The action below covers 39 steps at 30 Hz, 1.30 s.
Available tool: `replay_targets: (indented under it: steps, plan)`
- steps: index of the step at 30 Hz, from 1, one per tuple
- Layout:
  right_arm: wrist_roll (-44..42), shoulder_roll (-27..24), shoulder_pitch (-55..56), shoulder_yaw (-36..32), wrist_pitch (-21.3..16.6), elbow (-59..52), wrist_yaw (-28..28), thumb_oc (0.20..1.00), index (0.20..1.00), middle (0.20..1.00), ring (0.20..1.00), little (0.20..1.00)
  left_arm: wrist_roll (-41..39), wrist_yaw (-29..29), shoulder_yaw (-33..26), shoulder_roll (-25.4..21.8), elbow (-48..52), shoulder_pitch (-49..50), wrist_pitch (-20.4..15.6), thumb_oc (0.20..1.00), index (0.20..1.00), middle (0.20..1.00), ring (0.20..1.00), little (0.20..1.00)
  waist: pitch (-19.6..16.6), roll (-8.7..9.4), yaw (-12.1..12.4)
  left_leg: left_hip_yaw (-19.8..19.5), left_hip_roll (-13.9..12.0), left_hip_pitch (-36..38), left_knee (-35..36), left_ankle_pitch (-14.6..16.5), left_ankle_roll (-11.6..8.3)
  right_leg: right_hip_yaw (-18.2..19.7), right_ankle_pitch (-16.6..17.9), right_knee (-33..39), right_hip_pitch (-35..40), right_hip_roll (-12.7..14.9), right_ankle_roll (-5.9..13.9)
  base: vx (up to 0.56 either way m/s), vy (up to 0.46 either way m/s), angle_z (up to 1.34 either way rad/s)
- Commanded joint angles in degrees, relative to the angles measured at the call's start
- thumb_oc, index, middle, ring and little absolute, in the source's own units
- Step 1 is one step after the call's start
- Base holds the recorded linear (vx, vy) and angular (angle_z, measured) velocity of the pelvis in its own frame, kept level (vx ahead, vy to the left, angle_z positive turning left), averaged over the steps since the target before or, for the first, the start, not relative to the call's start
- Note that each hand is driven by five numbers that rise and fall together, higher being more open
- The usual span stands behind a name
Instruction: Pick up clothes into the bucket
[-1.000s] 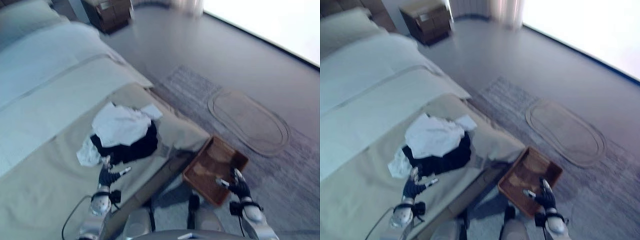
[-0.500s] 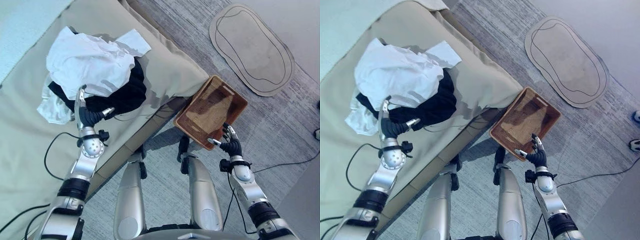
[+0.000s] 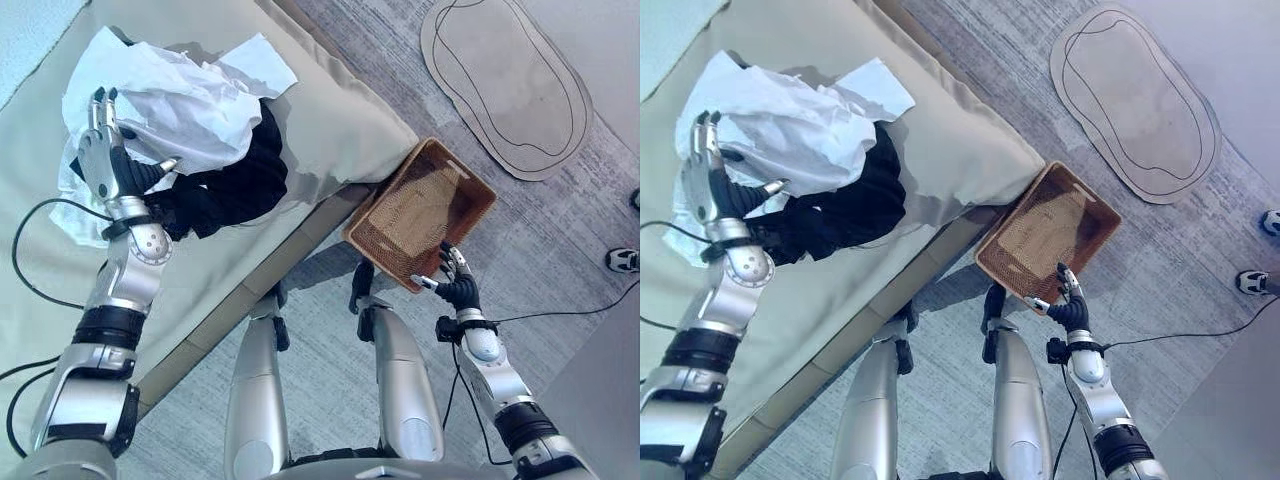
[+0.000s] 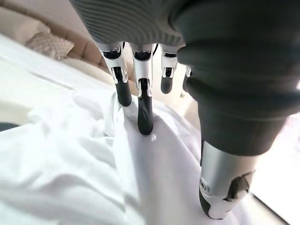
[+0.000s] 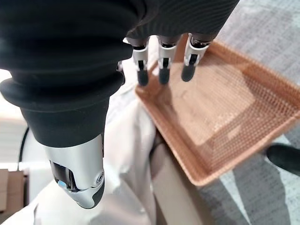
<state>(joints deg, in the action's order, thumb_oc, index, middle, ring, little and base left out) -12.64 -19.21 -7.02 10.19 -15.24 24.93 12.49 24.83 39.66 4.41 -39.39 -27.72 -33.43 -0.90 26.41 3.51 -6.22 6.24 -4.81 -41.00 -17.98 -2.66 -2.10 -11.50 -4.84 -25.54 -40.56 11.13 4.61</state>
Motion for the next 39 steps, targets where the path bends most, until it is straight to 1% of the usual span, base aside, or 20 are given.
replay_targets:
  steps: [1,2,4,5,9,11,13,14,15,16,17,18,26,29,32,34,35,36,37,39]
  plan:
    - [-1.2,-1.8,2.6,1.8,-3.2,-2.8,-0.8,1.000,1.000,1.000,1.000,1.000,4.2,1.7,1.1,-2.6,-3.1,-0.3,2.0,1.000,1.000,1.000,1.000,1.000,-5.5,1.13,-0.4,0.2,-2.6,-2.4,-7.3,9.5,-0.02,2.0,10.2,10.0,-0.6,4.7,6.25,-0.01,0.027,-0.05]
    - [-1.2,-2.1,2.4,2.0,-3.3,-3.0,-1.1,1.000,1.000,1.000,1.000,1.000,4.8,1.2,2.2,-3.3,-6.8,-1.6,3.5,1.000,1.000,1.000,1.000,1.000,-5.6,1.39,-0.9,0.3,-2.9,-2.8,-7.7,9.6,0.06,2.2,10.4,9.9,-1.1,4.6,6.30,-0.01,0.010,-0.07]
    - [-1.4,-2.2,2.3,1.9,-3.3,-3.1,-1.3,1.000,1.000,1.000,1.000,1.000,4.7,0.9,3.0,-3.7,-8.6,-2.5,3.9,1.000,1.000,1.000,1.000,1.000,-5.6,1.49,-1.0,0.5,-2.9,-3.2,-7.9,9.6,0.11,2.3,10.5,9.9,-1.4,4.5,6.30,-0.01,0.016,-0.15]
    - [-1.8,-2.6,2.2,2.2,-3.5,-3.4,-1.8,1.000,1.000,1.000,1.000,1.000,4.8,0.7,4.5,-4.9,-11.4,-4.6,4.4,1.000,1.000,1.000,1.000,1.000,-5.7,1.63,-1.5,0.5,-3.0,-3.9,-8.3,9.6,0.17,2.4,10.7,9.9,-2.0,4.4,6.34,-0.01,0.023,-0.17]
    - [-2.1,-3.3,2.0,2.4,-3.8,-3.6,-2.2,1.000,1.000,1.000,1.000,1.000,5.4,-0.9,7.3,-6.7,-14.5,-6.6,4.3,1.000,1.000,1.000,1.000,1.000,-5.7,1.75,-2.0,0.4,-3.1,-4.7,-8.5,9.4,0.27,2.4,11.1,10.0,-2.7,4.2,6.42,0.00,0.013,-0.06]
    - [-2.2,-3.8,1.3,2.6,-3.9,-3.3,-2.3,1.000,1.000,1.000,1.000,1.000,6.7,-3.3,10.6,-7.7,-17.0,-8.0,4.1,1.000,1.000,1.000,1.000,1.000,-5.7,1.75,-2.3,0.6,-3.1,-5.1,-8.5,9.2,0.41,2.6,11.3,10.1,-3.1,4.2,6.58,0.00,0.000,0.00]
    - [-2.1,-3.8,1.3,2.5,-3.8,-3.2,-2.3,1.000,1.000,1.000,1.000,1.000,7.7,-4.3,11.6,-8.0,-17.1,-8.0,4.3,1.000,1.000,1.000,1.000,1.000,-5.7,1.75,-2.3,0.6,-3.2,-5.2,-8.5,9.2,0.44,2.7,11.4,10.2,-3.2,4.1,6.66,0.01,0.019,-0.04]
    - [-1.9,-3.9,1.0,2.4,-3.7,-2.8,-2.2,1.000,1.000,1.000,1.000,1.000,9.7,-6.7,13.8,-8.1,-18.1,-8.3,4.4,1.000,1.000,1.000,1.000,1.000,-5.6,1.66,-2.4,0.6,-3.1,-5.3,-8.5,9.1,0.52,2.8,11.5,10.4,-3.4,4.1,6.71,0.01,0.018,-0.04]
    - [-1.9,-3.9,1.0,2.4,-3.7,-2.8,-2.2,1.000,1.000,1.000,1.000,1.000,9.7,-6.7,13.9,-8.1,-18.2,-8.4,4.3,1.000,1.000,1.000,1.000,1.000,-5.6,1.68,-2.4,0.7,-3.1,-5.4,-8.5,9.1,0.53,2.8,11.5,10.4,-3.5,4.1,6.71,0.00,0.000,0.00]
    - [-1.9,-3.9,0.9,2.5,-3.6,-2.6,-2.4,1.000,1.000,1.000,1.000,1.000,9.9,-7.1,14.3,-7.8,-18.6,-8.5,4.4,0.875,0.875,0.875,0.875,0.875,-5.7,1.67,-2.4,0.7,-3.1,-5.4,-8.5,9.1,0.53,2.9,11.7,10.5,-3.5,4.1,6.70,0.00,0.000,0.00]
    - [-1.9,-3.9,0.8,2.3,-3.5,-2.7,-2.4,1.000,1.000,1.000,1.000,1.000,10.2,-7.9,14.7,-7.7,-18.3,-8.5,4.5,0.442,0.442,0.442,0.442,0.442,-5.7,1.63,-2.3,0.8,-3.0,-5.4,-8.4,9.1,0.55,2.9,11.7,10.6,-3.5,4.2,6.70,0.01,0.034,-0.01]
    - [-1.8,-3.7,0.9,2.3,-3.5,-2.7,-2.5,1.000,1.000,1.000,1.000,1.000,10.5,-8.0,14.6,-7.1,-17.9,-8.1,4.2,0.200,0.200,0.200,0.200,0.200,-6.0,1.53,-2.4,0.9,-2.9,-5.3,-8.3,9.1,0.52,3.0,11.8,10.9,-3.5,4.2,6.68,0.00,0.000,0.00]
    - [-1.1,-3.4,1.6,2.0,-3.3,-2.2,-3.1,1.000,1.000,1.000,1.000,1.000,10.7,-8.5,13.0,-5.6,-15.8,-4.4,3.1,0.200,0.200,0.200,0.200,0.200,-7.9,0.91,-2.0,0.9,-2.4,-4.1,-7.1,9.0,0.43,2.8,11.8,11.5,-2.6,4.5,6.67,0.00,0.004,0.00]
    - [-0.9,-3.2,2.1,2.0,-3.1,-2.2,-3.4,1.000,1.000,1.000,1.000,1.000,10.8,-8.6,11.7,-5.2,-14.0,-1.6,2.4,0.200,0.200,0.200,0.200,0.200,-8.7,0.68,-1.5,1.2,-2.1,-1.8,-5.6,8.8,0.15,2.5,11.8,12.5,-0.6,4.6,6.76,0.01,0.000,-0.01]
    - [-0.6,-2.9,2.4,2.1,-2.9,-1.9,-3.7,1.000,1.000,1.000,1.000,1.000,10.9,-8.4,9.7,-4.7,-11.1,2.3,1.5,0.200,0.200,0.200,0.200,0.200,-9.3,0.44,-0.7,1.6,-1.9,1.5,-3.9,8.6,-0.08,2.3,11.9,13.7,2.5,4.7,6.91,0.04,-0.008,-0.08]
    - [-0.2,-2.6,2.9,1.5,-2.5,-1.2,-3.8,1.000,1.000,1.000,1.000,1.000,10.9,-8.6,7.5,-4.0,-6.9,6.6,0.3,0.200,0.200,0.200,0.200,0.200,-10.0,0.25,0.4,1.7,-1.6,5.3,-2.3,8.5,-0.33,1.8,11.9,15.0,6.2,4.8,7.03,0.07,-0.024,-0.01]
    - [-0.2,-2.7,3.0,1.6,-2.5,-1.2,-3.8,1.000,1.000,1.000,1.000,1.000,11.0,-8.8,7.2,-4.0,-6.6,6.9,0.3,0.200,0.200,0.200,0.200,0.200,-9.8,0.27,0.3,1.7,-1.6,5.8,-2.0,8.4,-0.34,1.8,12.0,15.2,6.7,4.8,7.03,0.07,-0.023,-0.01]
    - [-0.1,-2.7,3.2,1.3,-2.3,-0.9,-3.9,1.000,1.000,1.000,1.000,1.000,10.9,-9.0,6.5,-3.7,-5.0,8.4,-0.3,0.200,0.200,0.200,0.200,0.200,-10.1,0.21,0.5,1.6,-1.3,7.3,-1.1,8.2,-0.40,1.6,12.0,15.6,8.1,5.0,7.05,0.01,-0.024,0.04]
    - [0.3,-2.8,3.5,0.7,-1.9,-0.4,-4.2,1.000,1.000,1.000,1.000,1.000,10.7,-9.8,5.1,-3.5,-1.8,10.7,-1.3,0.200,0.200,0.200,0.200,0.200,-10.4,0.23,1.0,2.3,-0.8,9.3,-0.2,6.7,-0.08,0.8,13.0,16.6,10.2,5.6,6.50,0.01,-0.024,0.07]
    - [0.5,-2.7,3.8,0.6,-1.7,-0.4,-4.3,1.000,1.000,1.000,1.000,1.000,10.6,-10.5,3.9,-3.3,0.4,12.6,-1.9,0.200,0.200,0.200,0.200,0.200,-10.3,0.14,1.2,2.2,-0.7,11.1,0.6,6.6,-0.20,0.5,13.0,17.2,12.1,5.6,6.52,0.05,-0.041,0.06]
